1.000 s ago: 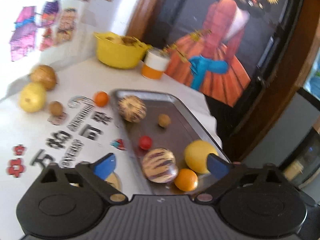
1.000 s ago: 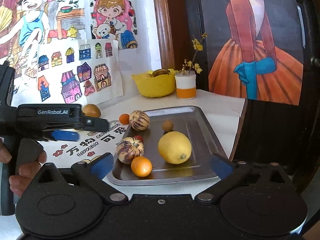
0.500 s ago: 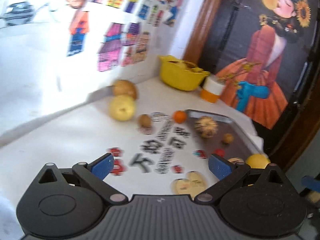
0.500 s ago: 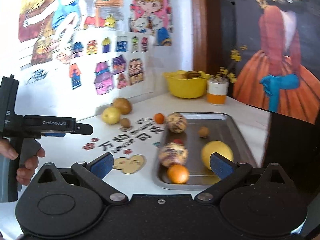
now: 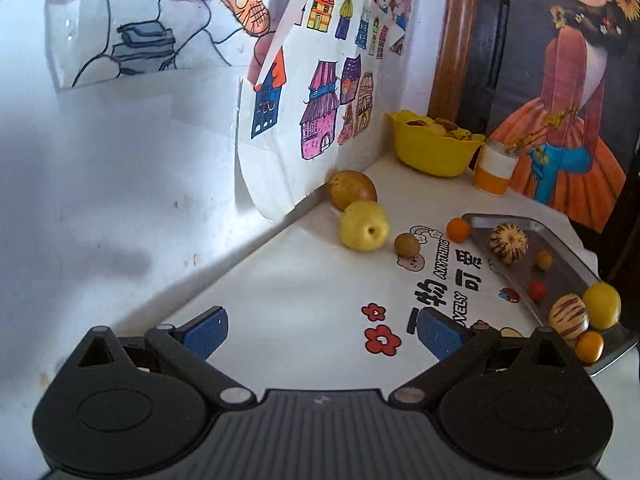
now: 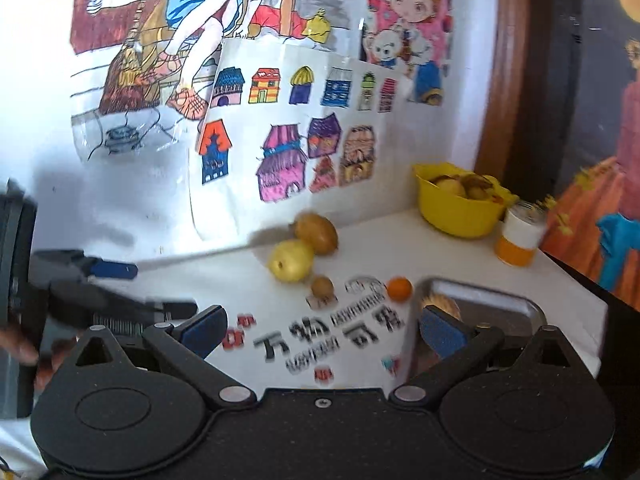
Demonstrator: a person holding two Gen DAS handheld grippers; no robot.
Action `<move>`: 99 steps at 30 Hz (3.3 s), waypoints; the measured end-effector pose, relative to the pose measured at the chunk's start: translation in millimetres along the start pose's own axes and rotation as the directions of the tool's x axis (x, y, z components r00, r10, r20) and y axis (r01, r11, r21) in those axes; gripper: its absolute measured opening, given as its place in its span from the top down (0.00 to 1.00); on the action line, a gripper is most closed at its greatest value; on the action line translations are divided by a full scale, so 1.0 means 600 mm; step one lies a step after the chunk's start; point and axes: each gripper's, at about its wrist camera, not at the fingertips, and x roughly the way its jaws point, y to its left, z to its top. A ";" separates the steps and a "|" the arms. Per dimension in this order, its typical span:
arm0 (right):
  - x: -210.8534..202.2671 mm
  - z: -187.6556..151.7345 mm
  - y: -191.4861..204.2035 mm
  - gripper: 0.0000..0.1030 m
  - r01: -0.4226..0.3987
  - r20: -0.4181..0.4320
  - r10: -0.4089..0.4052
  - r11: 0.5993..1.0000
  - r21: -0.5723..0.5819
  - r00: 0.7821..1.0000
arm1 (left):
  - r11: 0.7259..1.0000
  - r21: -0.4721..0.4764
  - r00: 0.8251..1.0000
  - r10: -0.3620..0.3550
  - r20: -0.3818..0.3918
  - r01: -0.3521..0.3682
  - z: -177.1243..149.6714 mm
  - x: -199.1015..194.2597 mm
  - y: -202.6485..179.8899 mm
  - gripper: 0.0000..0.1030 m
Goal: Organize fruits
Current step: 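Move both open tools back toward the loose fruits on the mat, then grasp the yellow pear with the left tool while the right tool grasps a small brown fruit, then carry the pear and small brown fruit over the metal tray and open both tools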
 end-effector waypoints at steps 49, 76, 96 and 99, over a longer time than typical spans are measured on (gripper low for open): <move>0.365 0.003 -0.028 0.64 -0.242 -0.246 0.183 0.941 -0.235 0.952 | 0.992 -0.043 0.987 -0.120 -0.103 0.116 0.102 0.264 -0.037 0.37; 0.224 -0.019 -0.086 0.73 -0.149 -0.176 0.120 0.975 -0.165 0.977 | 0.987 -0.017 0.979 -0.162 -0.120 0.161 0.086 0.217 -0.076 0.45; 0.045 -0.095 -0.237 0.73 0.079 -0.076 -0.077 0.997 0.025 0.994 | 0.968 0.063 0.968 -0.236 -0.082 0.241 0.086 0.145 -0.203 0.46; 0.032 -0.115 -0.254 0.73 0.106 -0.076 -0.102 0.993 0.048 0.992 | 0.963 0.078 0.965 -0.252 -0.076 0.257 0.088 0.139 -0.227 0.46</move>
